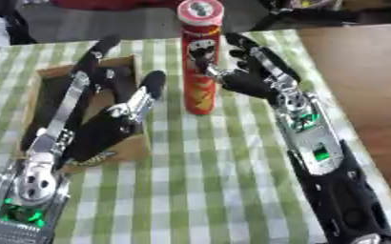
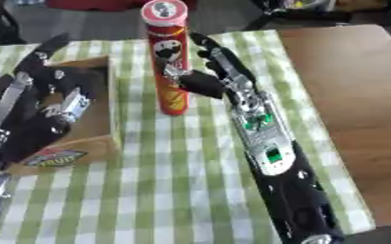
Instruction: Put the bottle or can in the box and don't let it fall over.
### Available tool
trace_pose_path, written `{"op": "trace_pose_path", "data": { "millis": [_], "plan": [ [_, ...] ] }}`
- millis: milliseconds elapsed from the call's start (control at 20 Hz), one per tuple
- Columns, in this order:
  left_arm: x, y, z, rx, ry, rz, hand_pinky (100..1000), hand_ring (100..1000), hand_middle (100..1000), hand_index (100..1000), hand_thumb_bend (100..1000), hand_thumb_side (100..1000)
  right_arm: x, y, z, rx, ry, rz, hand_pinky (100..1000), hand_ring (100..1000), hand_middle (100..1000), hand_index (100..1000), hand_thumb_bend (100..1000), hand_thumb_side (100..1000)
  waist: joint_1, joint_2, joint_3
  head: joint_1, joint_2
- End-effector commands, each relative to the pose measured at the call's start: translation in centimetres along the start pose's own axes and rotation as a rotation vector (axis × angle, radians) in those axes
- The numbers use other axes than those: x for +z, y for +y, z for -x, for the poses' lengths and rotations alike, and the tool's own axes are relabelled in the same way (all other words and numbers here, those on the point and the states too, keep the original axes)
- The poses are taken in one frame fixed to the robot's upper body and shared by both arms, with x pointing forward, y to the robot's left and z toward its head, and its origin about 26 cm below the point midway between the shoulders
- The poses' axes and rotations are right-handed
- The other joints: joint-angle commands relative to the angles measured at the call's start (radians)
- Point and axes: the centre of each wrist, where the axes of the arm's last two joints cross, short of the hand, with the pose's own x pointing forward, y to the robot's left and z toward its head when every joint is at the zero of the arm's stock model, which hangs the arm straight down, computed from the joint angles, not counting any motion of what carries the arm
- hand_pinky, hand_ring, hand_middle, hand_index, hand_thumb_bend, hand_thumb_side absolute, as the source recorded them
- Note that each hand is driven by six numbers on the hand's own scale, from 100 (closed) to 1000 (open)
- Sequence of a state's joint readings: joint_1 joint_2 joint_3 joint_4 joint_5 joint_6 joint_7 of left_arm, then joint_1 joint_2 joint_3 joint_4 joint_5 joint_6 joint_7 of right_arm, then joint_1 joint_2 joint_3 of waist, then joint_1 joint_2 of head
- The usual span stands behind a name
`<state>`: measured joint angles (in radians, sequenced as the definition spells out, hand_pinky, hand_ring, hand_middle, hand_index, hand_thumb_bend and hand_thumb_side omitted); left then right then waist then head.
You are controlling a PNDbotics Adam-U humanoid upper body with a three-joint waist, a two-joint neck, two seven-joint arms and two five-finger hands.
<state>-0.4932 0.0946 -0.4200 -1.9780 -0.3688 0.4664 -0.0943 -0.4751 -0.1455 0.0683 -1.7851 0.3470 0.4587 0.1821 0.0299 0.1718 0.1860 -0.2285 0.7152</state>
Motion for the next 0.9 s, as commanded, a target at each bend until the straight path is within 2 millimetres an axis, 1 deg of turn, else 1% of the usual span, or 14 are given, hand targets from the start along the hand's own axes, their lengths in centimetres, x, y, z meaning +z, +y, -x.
{"op": "trace_pose_path", "data": {
  "millis": [50,250,350,500,900],
  "plan": [
    [-0.19,0.44,-0.57,-0.005,-0.023,-0.023,862,829,284,995,407,668,-0.15,-0.47,-0.85,0.015,-0.03,0.009,1000,1000,1000,1000,402,468,-0.002,-0.008,0.002,0.003,-0.013],
    [-0.26,0.48,-0.55,-0.007,-0.019,-0.023,861,828,280,997,406,669,-0.22,-0.5,-0.77,0.014,-0.026,0.012,1000,1000,1000,1000,395,491,-0.002,-0.004,0.005,0.002,-0.015],
    [-0.25,0.44,-0.53,-0.008,-0.019,-0.023,862,829,282,1000,400,670,-0.27,-0.49,-0.72,0.018,-0.025,0.01,1000,1000,1000,1000,389,523,-0.002,-0.001,0.006,0.002,-0.016],
    [-0.21,0.39,-0.56,-0.008,-0.023,-0.028,863,828,275,1000,390,668,-0.36,-0.53,-0.76,0.025,-0.03,0.005,1000,1000,1000,1000,391,544,-0.002,0.003,0.006,0.002,-0.017],
    [-0.35,0.56,-0.73,-0.013,-0.03,-0.039,865,828,264,1000,384,674,-0.46,-0.51,-0.97,0.019,-0.041,0.004,1000,1000,1000,1000,367,549,-0.001,0.011,0.011,0.001,-0.025]
  ]
}}
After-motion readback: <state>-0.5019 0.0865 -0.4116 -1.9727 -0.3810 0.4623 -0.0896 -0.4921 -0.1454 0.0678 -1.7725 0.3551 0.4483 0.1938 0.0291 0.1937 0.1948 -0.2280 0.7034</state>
